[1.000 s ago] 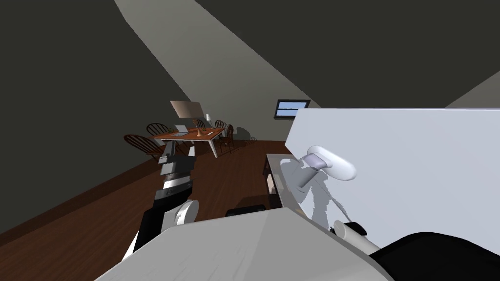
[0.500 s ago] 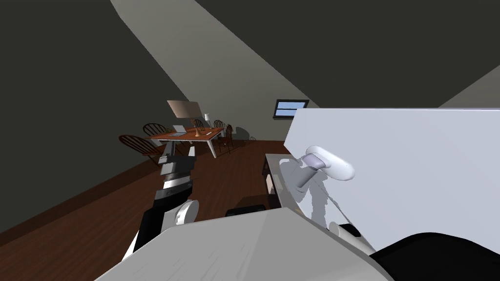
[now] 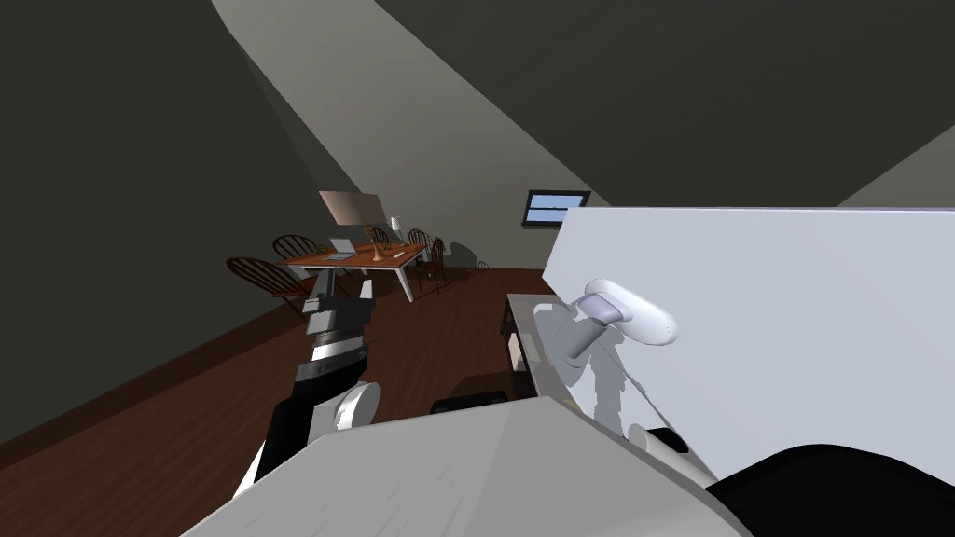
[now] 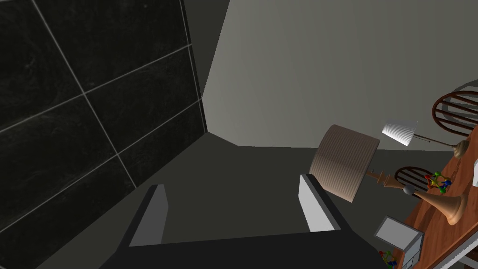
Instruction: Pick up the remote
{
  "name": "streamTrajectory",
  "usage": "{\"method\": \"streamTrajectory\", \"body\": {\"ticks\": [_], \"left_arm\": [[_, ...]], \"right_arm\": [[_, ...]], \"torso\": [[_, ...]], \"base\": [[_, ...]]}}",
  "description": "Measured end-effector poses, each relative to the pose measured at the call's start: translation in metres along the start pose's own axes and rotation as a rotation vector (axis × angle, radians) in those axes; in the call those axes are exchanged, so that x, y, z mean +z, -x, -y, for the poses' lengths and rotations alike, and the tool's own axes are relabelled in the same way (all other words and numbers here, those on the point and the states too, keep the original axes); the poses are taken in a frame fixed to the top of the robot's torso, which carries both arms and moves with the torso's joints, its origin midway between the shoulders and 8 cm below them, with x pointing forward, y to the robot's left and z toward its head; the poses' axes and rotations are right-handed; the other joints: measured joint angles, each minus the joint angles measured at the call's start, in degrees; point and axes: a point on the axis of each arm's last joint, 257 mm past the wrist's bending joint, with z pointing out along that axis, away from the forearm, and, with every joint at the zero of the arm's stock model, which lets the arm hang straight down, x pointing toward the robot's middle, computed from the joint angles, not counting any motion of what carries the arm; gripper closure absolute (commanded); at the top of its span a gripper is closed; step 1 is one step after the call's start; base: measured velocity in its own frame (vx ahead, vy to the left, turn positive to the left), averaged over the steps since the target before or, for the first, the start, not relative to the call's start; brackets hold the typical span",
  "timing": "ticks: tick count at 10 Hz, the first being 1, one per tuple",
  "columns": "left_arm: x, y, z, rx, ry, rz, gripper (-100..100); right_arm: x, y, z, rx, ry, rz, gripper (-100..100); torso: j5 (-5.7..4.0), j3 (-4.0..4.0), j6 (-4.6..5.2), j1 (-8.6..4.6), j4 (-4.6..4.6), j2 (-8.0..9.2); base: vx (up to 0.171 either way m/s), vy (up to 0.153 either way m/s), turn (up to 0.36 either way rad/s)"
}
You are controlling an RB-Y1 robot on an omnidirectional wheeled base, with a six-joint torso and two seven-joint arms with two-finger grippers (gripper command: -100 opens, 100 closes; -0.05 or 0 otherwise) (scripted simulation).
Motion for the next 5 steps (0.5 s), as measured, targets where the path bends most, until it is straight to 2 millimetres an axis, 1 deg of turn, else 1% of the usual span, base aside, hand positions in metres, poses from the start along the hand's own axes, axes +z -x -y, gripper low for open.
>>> {"method": "streamTrajectory", "body": {"ticks": [1,4,5], "left_arm": [[0.000,0.000,0.000,0.000,0.000,0.000,0],[0.000,0.000,0.000,0.000,0.000,0.000,0],[0.000,0.000,0.000,0.000,0.000,0.000,0]], "right_arm": [[0.000,0.000,0.000,0.000,0.000,0.000,100],[-0.015,0.000,-0.011,0.006,0.002,0.000,100],[-0.016,0.000,-0.011,0.006,0.001,0.000,0]], "torso": [[0.00,0.00,0.00,0.00,0.00,0.00],[0.26,0.04,-0.01,0.14,0.04,0.05],[0.24,0.03,0.00,0.10,0.04,0.02]], "base": [[-0.011,0.018,0.029],[-0.015,0.022,0.025],[0.000,0.000,0.000]]}}
